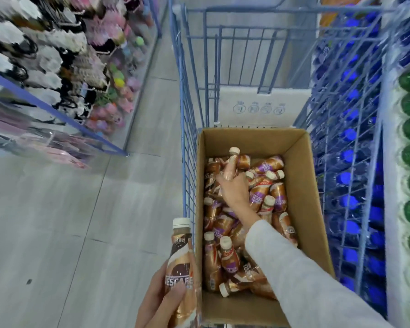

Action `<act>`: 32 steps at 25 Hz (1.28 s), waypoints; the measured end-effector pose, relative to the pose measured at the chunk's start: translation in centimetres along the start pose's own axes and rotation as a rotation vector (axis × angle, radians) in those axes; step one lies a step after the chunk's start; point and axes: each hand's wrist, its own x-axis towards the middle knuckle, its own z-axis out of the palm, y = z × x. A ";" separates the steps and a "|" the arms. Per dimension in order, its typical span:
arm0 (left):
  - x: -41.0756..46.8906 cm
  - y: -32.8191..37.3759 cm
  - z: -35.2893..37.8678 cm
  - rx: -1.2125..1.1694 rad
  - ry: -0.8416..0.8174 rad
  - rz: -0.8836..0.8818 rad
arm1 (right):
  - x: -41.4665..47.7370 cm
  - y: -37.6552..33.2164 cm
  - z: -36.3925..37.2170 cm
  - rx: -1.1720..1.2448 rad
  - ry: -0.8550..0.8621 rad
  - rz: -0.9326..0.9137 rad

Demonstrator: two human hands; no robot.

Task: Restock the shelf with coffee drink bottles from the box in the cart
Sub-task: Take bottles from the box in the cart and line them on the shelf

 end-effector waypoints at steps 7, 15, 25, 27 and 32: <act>-5.6 5.3 5.6 0.016 -0.293 0.078 | -20.0 2.7 -13.6 0.456 0.073 0.013; -19.4 0.7 15.4 0.253 -0.775 0.163 | -38.2 13.3 -27.8 0.760 0.469 0.078; -44.1 -14.8 15.5 0.475 -1.262 0.266 | -65.4 31.3 -35.0 0.956 1.077 -0.032; -48.9 -17.7 14.5 0.518 -1.374 0.331 | -70.7 34.0 -35.5 0.942 1.200 -0.077; -60.0 -23.6 13.3 0.452 -1.697 0.350 | -82.6 38.9 -38.0 0.922 1.466 -0.164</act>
